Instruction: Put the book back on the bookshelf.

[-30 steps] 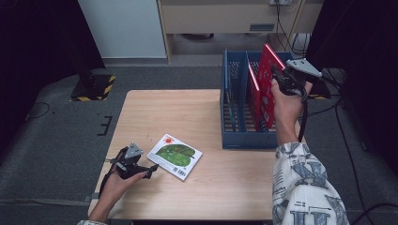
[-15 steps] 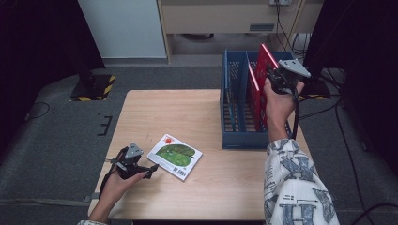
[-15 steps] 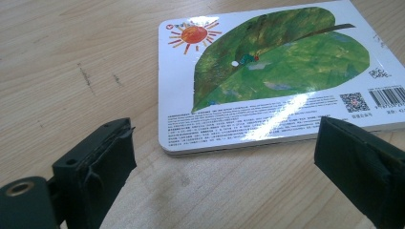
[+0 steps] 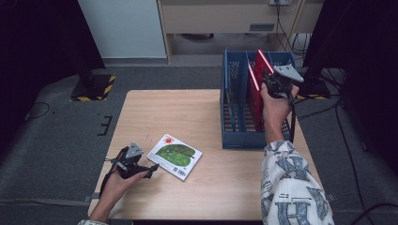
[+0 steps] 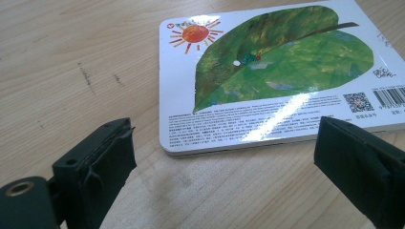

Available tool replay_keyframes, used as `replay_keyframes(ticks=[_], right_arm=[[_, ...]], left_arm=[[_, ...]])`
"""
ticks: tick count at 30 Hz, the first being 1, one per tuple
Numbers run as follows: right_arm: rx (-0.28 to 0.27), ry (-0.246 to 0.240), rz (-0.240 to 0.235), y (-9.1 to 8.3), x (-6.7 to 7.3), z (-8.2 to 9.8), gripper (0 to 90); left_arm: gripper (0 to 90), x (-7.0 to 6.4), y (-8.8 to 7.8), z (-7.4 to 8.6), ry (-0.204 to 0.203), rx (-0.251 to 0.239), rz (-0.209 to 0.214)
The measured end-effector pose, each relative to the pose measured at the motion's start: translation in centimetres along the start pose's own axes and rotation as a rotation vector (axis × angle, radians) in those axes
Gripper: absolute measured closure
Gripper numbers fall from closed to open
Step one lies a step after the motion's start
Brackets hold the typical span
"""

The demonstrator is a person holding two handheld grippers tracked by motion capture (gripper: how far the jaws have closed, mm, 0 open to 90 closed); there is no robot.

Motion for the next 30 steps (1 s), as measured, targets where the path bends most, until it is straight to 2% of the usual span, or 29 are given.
replay_keyframes(ticks=[8, 10, 21, 25, 30], right_arm=[[0.012, -0.025, -0.004, 0.4, 0.6, 0.6, 79.1], [0.012, -0.003, -0.002, 0.5, 0.5, 0.5, 78.9], [0.008, 0.010, -0.003, 0.7, 0.3, 0.5, 79.0], [0.010, 0.032, -0.001, 0.7, 0.0, 1.0, 78.9], [0.030, 0.031, 0.003, 0.8, -0.1, 1.9, 78.8]], left_arm=[[5.8, -0.1, 0.0, 0.0, -0.001, -0.004, 0.002], [5.9, -0.1, 0.0, -0.1, 0.000, -0.007, 0.003], [5.9, -0.2, 0.1, -0.1, 0.004, -0.002, 0.003], [5.9, -0.2, 0.1, -0.1, 0.005, -0.002, 0.005], [5.9, -0.3, 0.1, -0.1, 0.007, 0.000, 0.005]])
Point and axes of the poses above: each handheld gripper's, and its own axes: y roughly forward along the jaws, z roughly out of its underside, x roughly to its left, the point moved 3 cm from there along y, roughly forward along the jaws, and after that the axes turned 6 degrees about -x, right-handed, at the moved point
